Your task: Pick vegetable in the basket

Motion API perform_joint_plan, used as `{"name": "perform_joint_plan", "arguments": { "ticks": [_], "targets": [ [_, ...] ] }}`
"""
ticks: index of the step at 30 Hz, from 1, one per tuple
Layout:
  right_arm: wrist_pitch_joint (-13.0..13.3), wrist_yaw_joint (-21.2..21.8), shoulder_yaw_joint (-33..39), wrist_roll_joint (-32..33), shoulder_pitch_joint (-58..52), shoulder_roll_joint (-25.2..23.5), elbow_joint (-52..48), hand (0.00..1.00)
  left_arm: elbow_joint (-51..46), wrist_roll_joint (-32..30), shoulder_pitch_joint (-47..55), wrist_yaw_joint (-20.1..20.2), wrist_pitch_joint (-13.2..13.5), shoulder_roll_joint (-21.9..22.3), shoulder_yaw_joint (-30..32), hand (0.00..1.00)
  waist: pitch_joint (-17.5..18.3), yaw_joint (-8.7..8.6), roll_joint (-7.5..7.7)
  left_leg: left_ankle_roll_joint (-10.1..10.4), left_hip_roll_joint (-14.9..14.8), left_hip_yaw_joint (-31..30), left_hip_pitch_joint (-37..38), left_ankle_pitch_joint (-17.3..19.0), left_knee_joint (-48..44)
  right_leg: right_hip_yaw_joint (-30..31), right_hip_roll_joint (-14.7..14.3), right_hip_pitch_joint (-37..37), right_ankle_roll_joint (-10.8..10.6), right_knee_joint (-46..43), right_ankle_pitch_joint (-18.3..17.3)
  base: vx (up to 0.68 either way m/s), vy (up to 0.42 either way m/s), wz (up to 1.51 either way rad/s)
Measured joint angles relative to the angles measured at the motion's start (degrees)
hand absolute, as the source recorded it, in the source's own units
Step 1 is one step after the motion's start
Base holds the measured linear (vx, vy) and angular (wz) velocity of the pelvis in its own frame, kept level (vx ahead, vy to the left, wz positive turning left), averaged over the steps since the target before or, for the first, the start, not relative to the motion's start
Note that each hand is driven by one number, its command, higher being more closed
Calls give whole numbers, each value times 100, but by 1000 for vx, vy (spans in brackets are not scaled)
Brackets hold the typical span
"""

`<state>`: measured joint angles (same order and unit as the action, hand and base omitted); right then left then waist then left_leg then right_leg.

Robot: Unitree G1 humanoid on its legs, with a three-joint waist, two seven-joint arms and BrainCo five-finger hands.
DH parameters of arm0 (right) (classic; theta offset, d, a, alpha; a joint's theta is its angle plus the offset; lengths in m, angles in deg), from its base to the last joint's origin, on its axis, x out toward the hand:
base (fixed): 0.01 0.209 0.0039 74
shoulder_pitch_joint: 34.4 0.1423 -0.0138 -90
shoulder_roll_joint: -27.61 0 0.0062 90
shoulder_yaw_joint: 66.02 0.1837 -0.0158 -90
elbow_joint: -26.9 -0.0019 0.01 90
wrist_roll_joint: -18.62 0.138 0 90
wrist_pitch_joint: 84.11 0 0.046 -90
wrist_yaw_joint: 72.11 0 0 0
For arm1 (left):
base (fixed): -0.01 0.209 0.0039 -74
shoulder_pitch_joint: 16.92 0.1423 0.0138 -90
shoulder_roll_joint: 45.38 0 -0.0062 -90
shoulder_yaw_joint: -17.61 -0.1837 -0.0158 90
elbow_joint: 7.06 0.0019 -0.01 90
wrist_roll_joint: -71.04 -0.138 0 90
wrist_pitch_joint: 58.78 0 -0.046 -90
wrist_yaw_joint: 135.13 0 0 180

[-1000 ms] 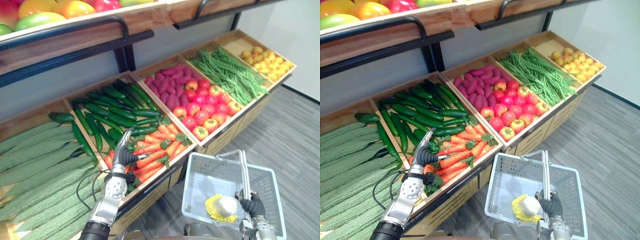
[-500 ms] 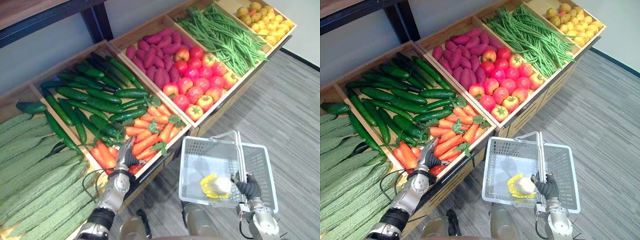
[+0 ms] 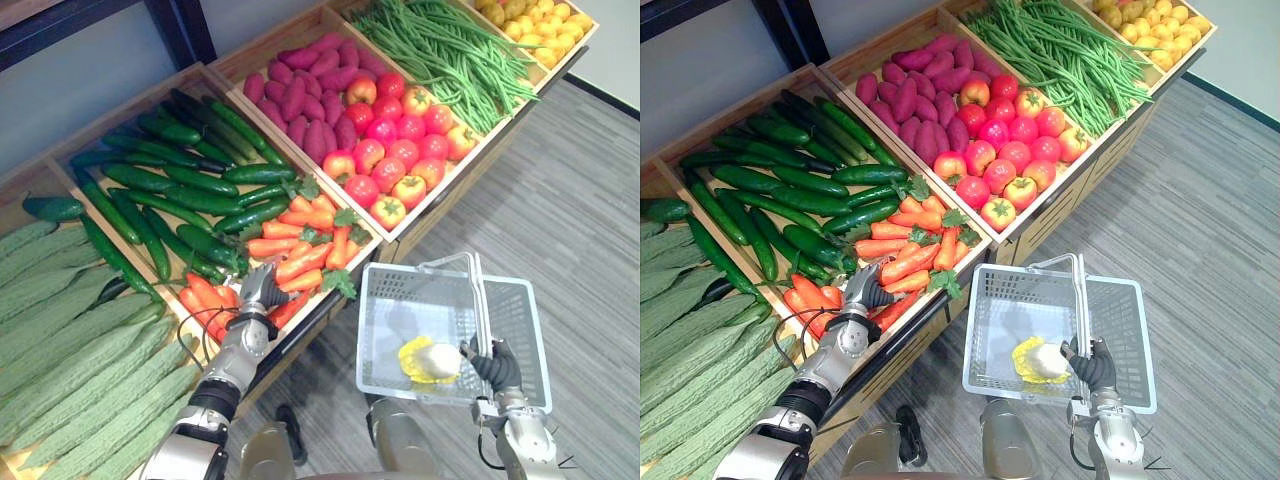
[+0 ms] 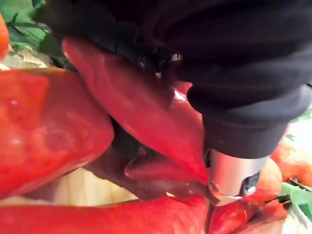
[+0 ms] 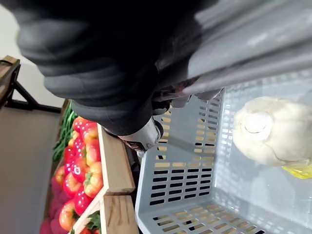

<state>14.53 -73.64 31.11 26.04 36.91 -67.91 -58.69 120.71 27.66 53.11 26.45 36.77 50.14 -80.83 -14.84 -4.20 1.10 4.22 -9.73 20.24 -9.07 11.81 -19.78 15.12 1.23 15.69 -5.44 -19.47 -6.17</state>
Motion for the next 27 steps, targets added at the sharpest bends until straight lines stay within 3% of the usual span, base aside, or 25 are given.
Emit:
{"name": "perform_joint_plan", "arguments": {
  "ticks": [7, 17, 19, 27],
  "targets": [
    [8, 9, 120, -8, -163, -188, -361, 100, -1152, -3, 376, -184, -414, -169, 112, 100, -108, -107, 26, 11, 65, -37, 141, -84, 171, -59, 56, -125, 0, 80, 0, 16, 1, 4],
    [7, 45, 133, -3, -235, -333, -361, 100, -3292, 336, 972, -779, -402, 19, 742, 100, -96, -92, 30, 14, 66, 27, 389, -80, 183, -76, 60, -372, -3, 112, 0, -18, -2, -1],
    [6, 48, 174, -3, -337, -356, -361, 100, -4154, 582, 1319, -804, -288, 263, 784, 100, -57, -80, 36, 12, 56, 34, 429, -78, 181, -72, 55, -436, -26, 169, 17, 0, 0, 0],
    [-16, 47, 297, -3, -597, -609, -362, 100, -5329, 1520, 1846, -925, 259, 714, 678, 100, 368, 46, 55, 10, -132, 316, 529, 112, -93, 214, -127, -469, -49, 170, 58, -5, 6, -22]
  ]
}}
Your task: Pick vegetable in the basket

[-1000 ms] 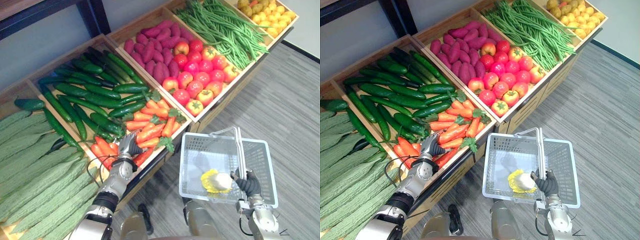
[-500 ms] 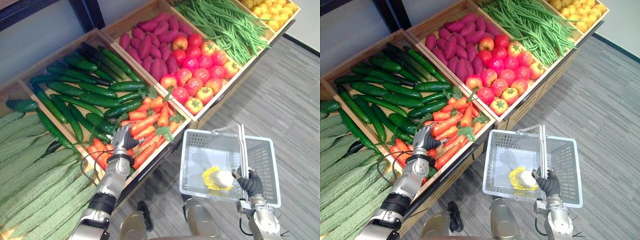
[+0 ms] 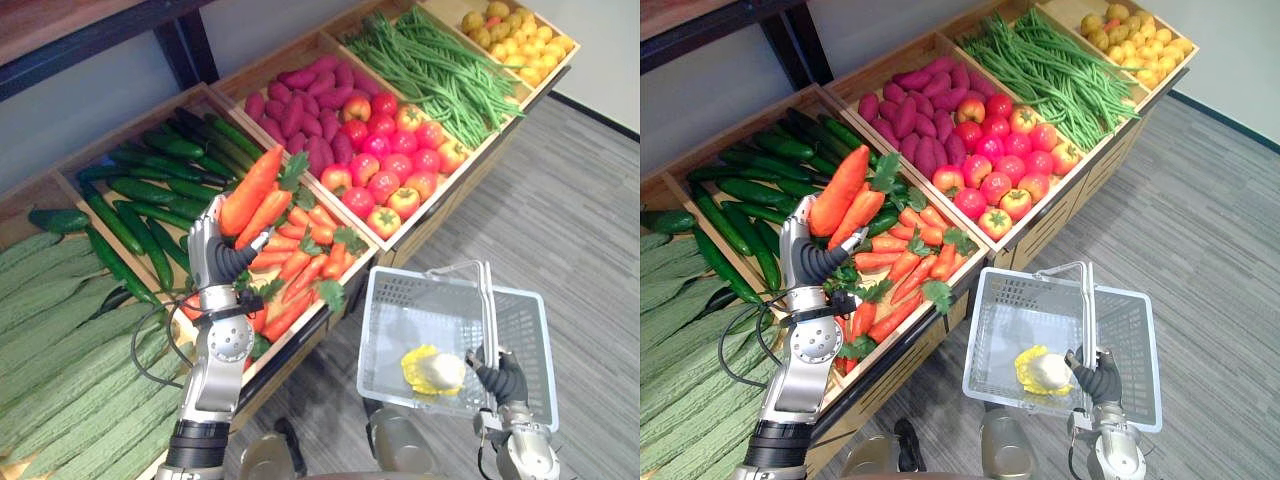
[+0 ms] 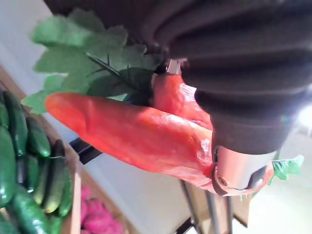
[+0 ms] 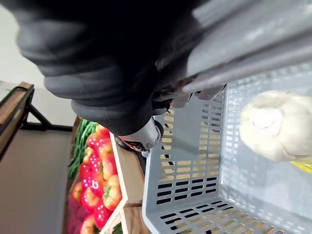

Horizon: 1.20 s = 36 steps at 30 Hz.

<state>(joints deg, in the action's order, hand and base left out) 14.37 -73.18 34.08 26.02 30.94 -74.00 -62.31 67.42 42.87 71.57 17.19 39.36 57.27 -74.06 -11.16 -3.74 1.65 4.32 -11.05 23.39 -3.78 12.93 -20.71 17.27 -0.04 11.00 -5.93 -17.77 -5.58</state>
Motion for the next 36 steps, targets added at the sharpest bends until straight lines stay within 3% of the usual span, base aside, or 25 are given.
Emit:
{"name": "perform_joint_plan", "arguments": {
  "ticks": [2, 5, 8, 9, 11, 12, 13, 14, 16, 17, 18, 19, 21, 23, 25, 26, 27, 28, 29, 32, 36],
  "targets": [
    [-8, -24, 65, 0, 32, -76, -118, 100, -106, 321, 51, 9, 169, 59, -157, 100, 19, 1, -3, 3, -81, 253, 124, 121, -164, 257, -147, 2, -57, -10, 34, -41, 24, -62],
    [-20, -118, 41, -23, 174, -89, -384, 100, -157, 510, 61, 16, 221, 158, -429, 100, 35, 20, -18, 0, -333, 864, 318, 364, -410, 588, -328, 133, -86, 21, 38, -83, 42, -114],
    [-19, -238, -50, -30, 262, -92, -577, 100, -189, 513, 60, 27, 260, 189, -764, 100, 52, 93, 3, 13, -471, 1541, 576, 460, -407, -754, 216, 458, 88, -108, 82, -65, 58, -125],
    [-20, -267, -139, -65, 354, -92, -623, 100, -181, 521, 55, 47, 261, 200, -872, 100, 69, 101, 27, 25, -525, 1849, 716, 530, -406, -1769, 597, 634, 265, -331, 35, 49, -7, -131],
    [-19, -277, -223, -211, 574, -39, -539, 100, -15, 538, 44, 151, 354, 207, -1048, 100, 114, -11, -29, 193, -621, 2297, 960, 602, -372, -3265, 1218, 686, 696, -632, -3, 110, -54, -134],
    [-19, -283, -256, -279, 747, 64, -408, 100, 205, 553, 14, 175, 364, 217, -1129, 100, 191, -70, -108, 332, -648, 2524, 1096, 609, -295, -3887, 1443, 690, 769, -715, 42, 151, -65, -112],
    [-20, -304, -297, -305, 841, 141, -349, 100, 296, 564, 3, 198, 363, 226, -1160, 100, 214, -81, -151, 392, -628, 2644, 1185, 595, -244, -4021, 1457, 695, 777, -708, 132, 225, -71, -131],
    [-20, -328, -382, -371, 1024, 271, -245, 100, 497, 571, -35, 263, 364, 262, -1214, 100, 245, -142, -248, 545, -631, 2803, 1335, 488, -115, -3928, 1295, 771, 704, -680, 304, 194, -61, -107],
    [-20, -330, -442, -421, 1219, 444, -157, 100, 904, 611, -223, 343, 356, 378, -1373, 100, 306, -207, -447, 571, -721, 2851, 1503, 310, 25, -3625, 878, 839, 717, -579, 329, 288, -114, -121],
    [-24, -324, -462, -421, 1279, 499, -141, 100, 1040, 614, -361, 407, 357, 405, -1456, 100, 316, -221, -471, 556, -811, 2840, 1568, 193, -65, -3495, 752, 831, 738, -539, 314, 383, -134, -122],
    [-25, -325, -467, -420, 1341, 550, -141, 100, 1203, 618, -574, 422, 357, 419, -1580, 100, 314, -290, -468, 453, -1003, 2728, 1557, -39, -462, -3375, 592, 709, 759, -413, 301, 384, -128, -97],
    [-24, -331, -494, -419, 1365, 620, -143, 100, 1380, 655, -740, 459, 358, 422, -1667, 100, 310, -355, -460, 191, -1191, 2511, 1525, -432, -1045, -3233, 489, 432, 760, -192, 301, 329, -96, -78],
    [-19, -368, -658, -406, 1376, 693, -144, 100, 1544, 742, -828, 507, 368, 418, -1794, 100, 283, -368, -414, -70, -1266, 1992, 1444, -747, -1773, -2948, 460, 4, 760, 108, 301, 289, -19, -77],
    [-17, -397, -825, -326, 1541, 733, -144, 100, 1652, 790, -869, 509, 390, 430, -1985, 100, 267, -335, -390, -23, -714, 615, 808, -5, -2207, -2482, 490, -433, 732, 491, 319, 230, 102, -98],
    [-16, -392, -1103, -250, 1741, 732, -144, 100, 1785, 791, -871, 509, 401, 423, -2055, 100, 263, -266, -384, -96, -203, -163, 327, 364, -1795, -2091, 502, -603, 750, 667, 304, 139, 175, -107],
    [-16, -393, -1212, -218, 1828, 708, -143, 100, 1880, 791, -890, 508, 401, 425, -2075, 100, 263, -226, -384, -104, -4, -460, 130, 373, -1449, -1910, 505, -644, 706, 686, 312, 133, 259, -127],
    [-14, -394, -1330, -183, 1911, 726, -143, 100, 2034, 792, -930, 500, 400, 440, -2120, 100, 263, -170, -406, -30, 240, -791, -17, 270, -728, -1671, 480, -682, 485, 660, 374, 98, 232, -101],
    [-14, -392, -1369, -148, 1957, 759, -144, 100, 2089, 791, -943, 499, 397, 449, -2139, 100, 266, -171, -466, 50, 287, -932, -52, -63, -190, -1546, 403, -682, 420, 620, 354, 73, 268, -115],
    [-9, -380, -1491, -93, 2052, 778, -131, 100, 2197, 790, -991, 498, 399, 469, -2180, 100, 271, -190, -628, -46, 275, -1065, -86, -563, 287, -1260, 237, -698, 270, 560, 284, 48, 216, -74],
    [0, -364, -1568, 46, 2054, 682, -218, 100, 2430, 790, -1028, 515, 360, 466, -2333, 100, 309, -238, -411, -209, 672, -892, 342, -746, 1113, -960, 539, -708, 82, 841, 369, 104, 208, -40],
    [-7, -292, -1730, 301, 2054, 639, -222, 100, 2679, 853, -1112, 530, 345, 451, -2563, 100, 309, -328, -405, -327, 925, -761, 569, -974, 1730, -814, 712, -731, -43, 1155, 482, 81, 117, -12]
  ]
}}
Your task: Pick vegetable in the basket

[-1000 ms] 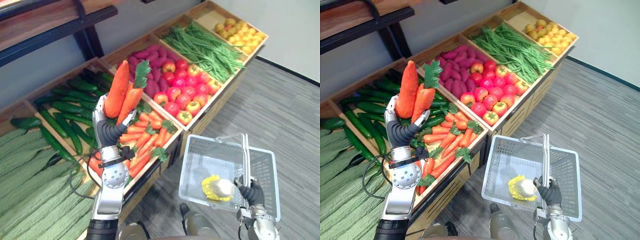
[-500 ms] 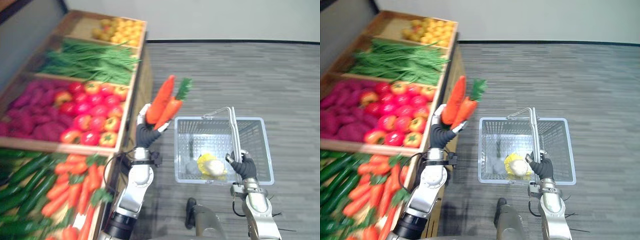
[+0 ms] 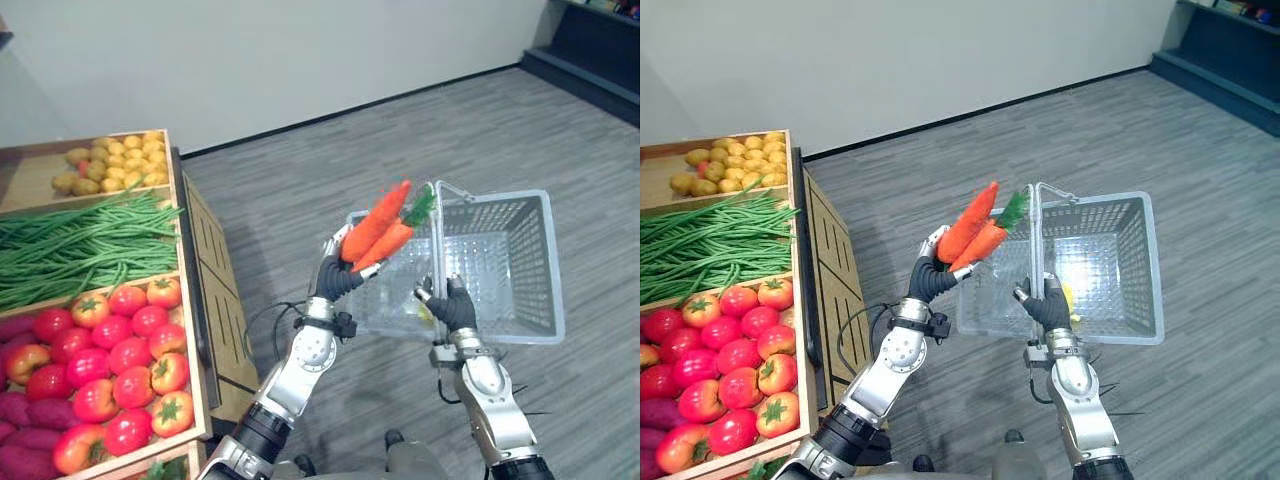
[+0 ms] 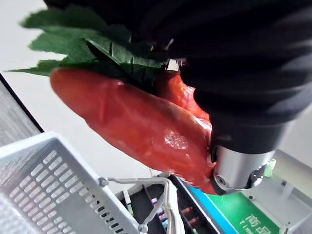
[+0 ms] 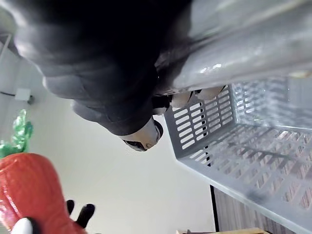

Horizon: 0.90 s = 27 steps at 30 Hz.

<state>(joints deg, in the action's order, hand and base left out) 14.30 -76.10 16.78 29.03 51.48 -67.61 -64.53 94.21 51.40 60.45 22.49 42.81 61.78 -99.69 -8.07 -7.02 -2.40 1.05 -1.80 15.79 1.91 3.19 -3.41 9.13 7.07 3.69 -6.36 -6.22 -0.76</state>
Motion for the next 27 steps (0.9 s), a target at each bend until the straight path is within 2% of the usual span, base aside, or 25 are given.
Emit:
{"name": "perform_joint_plan", "arguments": {
  "ticks": [2, 6, 9, 10, 11, 12, 18, 24, 27],
  "targets": [
    [-3, 59, -209, 61, -3, -43, 0, 100, 224, 64, -1, 31, -13, -39, -71, 100, 0, -39, 4, -1, 14, 86, 94, -2, 114, 59, 0, -51, -16, 108, 27, 97, 36, -19],
    [-32, 89, -477, 112, 0, -97, -19, 100, 656, 572, -23, 112, -7, -28, -159, 100, -1, -143, 9, 0, 0, 92, 136, -3, 247, 54, -26, -89, -14, 222, 31, 73, -17, -1],
    [-41, 90, -793, 192, 8, -94, -63, 100, 1251, 1281, -30, 107, -71, -31, -126, 100, -1, -160, 10, 1, -19, 131, 244, -3, 354, 137, -68, -141, -11, 261, 30, 23, -35, -9],
    [-48, 256, -1812, 436, 224, -89, -426, 100, 1982, 1979, -87, 232, -232, -30, -194, 100, 13, -164, 79, 17, -15, 146, 275, -15, 451, 208, -72, -142, -8, 346, 31, -42, -66, -8],
    [-62, 314, -1848, 477, 261, -73, -426, 100, 1984, 2026, -142, 230, -225, -32, -196, 100, 21, -144, 113, 20, -12, 141, 275, -19, 456, 205, -69, -145, -7, 346, 31, -59, -76, -6],
    [-62, 321, -1867, 489, 273, -83, -427, 100, 2007, 2072, -180, 231, -227, -70, -197, 0, 45, -150, 153, 21, -11, 141, 277, -22, 459, 206, -69, -146, -7, 348, 31, -31, -32, 2],
    [-97, 323, -2039, 871, 274, -43, -425, 100, 2273, 2137, -341, 323, -221, -88, -242, 0, 108, -182, 252, 22, -12, 141, 287, -39, 470, 204, -71, -155, -6, 356, 32, -19, -26, 0],
    [-99, 407, -2146, 789, 331, -27, -412, 100, 2318, 2105, -389, 359, -235, -98, -309, 0, 126, -209, 259, 24, -18, 122, 311, -115, 545, 193, -86, -154, 14, 355, 44, -47, -48, 1],
    [-99, 407, -2053, 521, 353, -24, -371, 100, 2307, 1837, -388, 360, -235, -103, -308, 0, 140, -232, 270, 17, -17, 119, 313, -128, 550, 194, -86, -154, 18, 354, 47, -48, -41, 0]
  ]
}}
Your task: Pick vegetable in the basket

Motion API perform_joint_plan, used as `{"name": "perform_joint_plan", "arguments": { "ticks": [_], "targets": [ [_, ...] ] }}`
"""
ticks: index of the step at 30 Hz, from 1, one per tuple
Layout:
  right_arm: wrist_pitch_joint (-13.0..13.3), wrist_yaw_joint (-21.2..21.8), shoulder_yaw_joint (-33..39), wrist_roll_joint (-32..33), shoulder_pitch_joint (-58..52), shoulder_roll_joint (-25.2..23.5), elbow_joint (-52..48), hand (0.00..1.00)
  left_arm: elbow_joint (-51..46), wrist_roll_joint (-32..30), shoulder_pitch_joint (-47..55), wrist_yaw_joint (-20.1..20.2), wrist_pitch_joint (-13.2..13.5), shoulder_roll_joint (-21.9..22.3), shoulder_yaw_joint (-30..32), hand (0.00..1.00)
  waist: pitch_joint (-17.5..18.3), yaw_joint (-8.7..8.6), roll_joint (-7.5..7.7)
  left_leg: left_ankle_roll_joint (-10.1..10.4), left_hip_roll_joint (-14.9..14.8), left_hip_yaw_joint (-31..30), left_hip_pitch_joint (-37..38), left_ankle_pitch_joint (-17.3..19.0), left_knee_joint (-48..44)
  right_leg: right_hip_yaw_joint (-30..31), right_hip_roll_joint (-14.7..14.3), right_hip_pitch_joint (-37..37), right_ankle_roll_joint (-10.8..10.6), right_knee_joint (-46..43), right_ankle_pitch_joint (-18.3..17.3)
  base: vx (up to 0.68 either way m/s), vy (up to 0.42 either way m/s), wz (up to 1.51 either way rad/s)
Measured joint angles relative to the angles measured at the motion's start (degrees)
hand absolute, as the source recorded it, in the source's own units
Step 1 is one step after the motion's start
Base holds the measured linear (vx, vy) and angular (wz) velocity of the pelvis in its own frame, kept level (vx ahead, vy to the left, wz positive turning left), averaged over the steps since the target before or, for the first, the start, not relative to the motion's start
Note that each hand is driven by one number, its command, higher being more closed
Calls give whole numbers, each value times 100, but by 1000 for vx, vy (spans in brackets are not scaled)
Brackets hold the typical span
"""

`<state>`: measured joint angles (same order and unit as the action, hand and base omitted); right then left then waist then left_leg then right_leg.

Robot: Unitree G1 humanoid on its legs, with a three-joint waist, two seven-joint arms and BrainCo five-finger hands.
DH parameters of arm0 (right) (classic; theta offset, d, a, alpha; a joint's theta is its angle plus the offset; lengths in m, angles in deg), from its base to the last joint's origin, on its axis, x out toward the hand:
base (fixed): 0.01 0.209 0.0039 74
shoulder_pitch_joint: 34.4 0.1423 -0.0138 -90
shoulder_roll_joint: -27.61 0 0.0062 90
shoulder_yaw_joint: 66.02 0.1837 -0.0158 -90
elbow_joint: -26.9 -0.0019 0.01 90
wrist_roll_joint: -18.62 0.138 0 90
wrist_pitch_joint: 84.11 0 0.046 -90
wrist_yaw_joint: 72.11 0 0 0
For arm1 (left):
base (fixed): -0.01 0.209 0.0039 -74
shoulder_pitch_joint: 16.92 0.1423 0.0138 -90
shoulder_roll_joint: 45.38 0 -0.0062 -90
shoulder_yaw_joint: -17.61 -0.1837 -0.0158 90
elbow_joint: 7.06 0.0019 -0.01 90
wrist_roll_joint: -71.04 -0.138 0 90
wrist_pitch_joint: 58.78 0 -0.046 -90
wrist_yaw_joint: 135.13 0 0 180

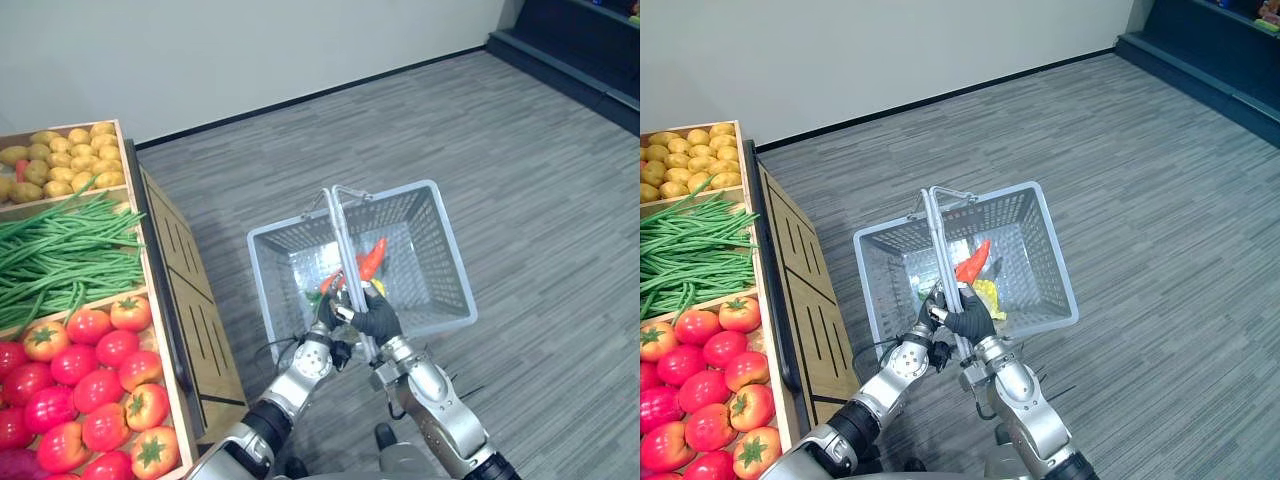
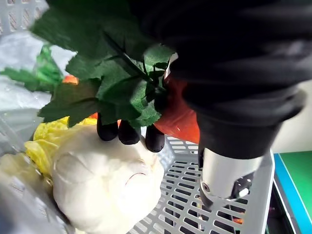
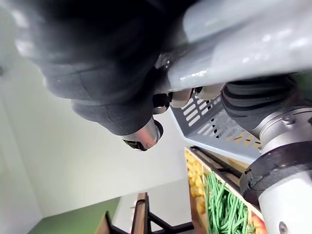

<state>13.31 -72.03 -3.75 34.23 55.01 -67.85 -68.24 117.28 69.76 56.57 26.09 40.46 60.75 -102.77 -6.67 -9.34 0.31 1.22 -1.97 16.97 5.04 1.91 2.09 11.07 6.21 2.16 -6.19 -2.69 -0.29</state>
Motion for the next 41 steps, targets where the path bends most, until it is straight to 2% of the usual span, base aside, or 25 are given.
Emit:
{"name": "perform_joint_plan", "arguments": {
  "ticks": [2, 9, 18, 20, 24, 27, 30, 32, 35, 37, 41],
  "targets": [
    [0, 6, 130, -307, -1, -2, 69, 100, -7, -275, 2, 9, 0, -52, 8, 0, 9, -64, 10, 0, 0, -4, 0, -4, 2, 0, 0, 0, -1, 0, 1, -38, -35, 1],
    [0, 12, 1060, -947, -331, -37, 208, 100, -581, -926, 196, 313, -1, -203, 134, 0, 25, -62, 22, 1, -5, -23, -10, -6, 12, -19, -2, -2, -2, 20, 1, -15, -26, 1],
    [1, -1, 1875, -1176, -897, -246, 445, 100, -1604, -1469, 609, 379, 21, -398, 647, 0, 155, -52, -4, 10, -17, -141, -11, -13, -1, -140, 4, -79, -1, 66, 1, -25, -38, 6],
    [1, -27, 1948, -1193, -907, -279, 509, 100, -1745, -1475, 715, 382, 21, -424, 718, 0, 170, -43, -6, 12, -16, -148, -9, -14, -2, -144, 5, -83, -1, 65, 1, -37, -32, 1],
    [2, -148, 2370, -1230, -1060, -367, 514, 100, -2341, -1406, 947, 384, 83, -451, 915, 0, 171, 79, -6, 16, -13, -165, -5, -18, -3, -157, 8, -94, -2, 62, 1, -24, -22, 1],
    [1, -247, 2637, -1246, -1131, -400, 517, 100, -2838, -1054, 1293, 427, 246, -470, 1348, 0, 177, 72, -13, 17, 3, -183, -5, -21, 1, -189, 4, -107, -3, 62, 1, -11, -16, 3],
    [1, -266, 2886, -1306, -1209, -419, 516, 100, -2982, -596, 1663, 506, 259, -459, 1797, 0, 212, 78, -55, 24, 2, -214, -5, -25, 4, -242, -3, -125, -4, 65, 0, -9, -22, 5],
    [1, -266, 3138, -1403, -1371, -423, 520, 100, -2964, -337, 2105, 548, 257, -481, 2236, 0, 266, 88, -108, 31, -6, -269, 20, -29, 6, -298, -2, -193, -5, 92, -2, -9, -36, 12],
    [2, -258, 3322, -1452, -1491, -409, 535, 100, -2851, -282, 2380, 618, 257, -512, 2537, 0, 270, 130, -114, 43, -17, -278, 24, -37, 4, -301, -5, -203, -5, 92, -3, -25, -24, 2],
    [4, -245, 3506, -1562, -1537, -384, 779, 100, -2334, -276, 2577, 656, 242, -539, 2789, 0, 274, 236, -112, 49, -19, -278, 32, -40, 2, -330, -5, -204, -4, 86, -2, -63, -40, -1],
    [2, -201, 3529, -1679, -1537, -322, 1340, 100, -1616, -280, 2797, 780, 129, -654, 3158, 0, 274, 256, -101, 53, -7, -311, 21, -43, 5, -364, -2, -199, -2, 86, 0, -45, -25, 2]
  ]
}}
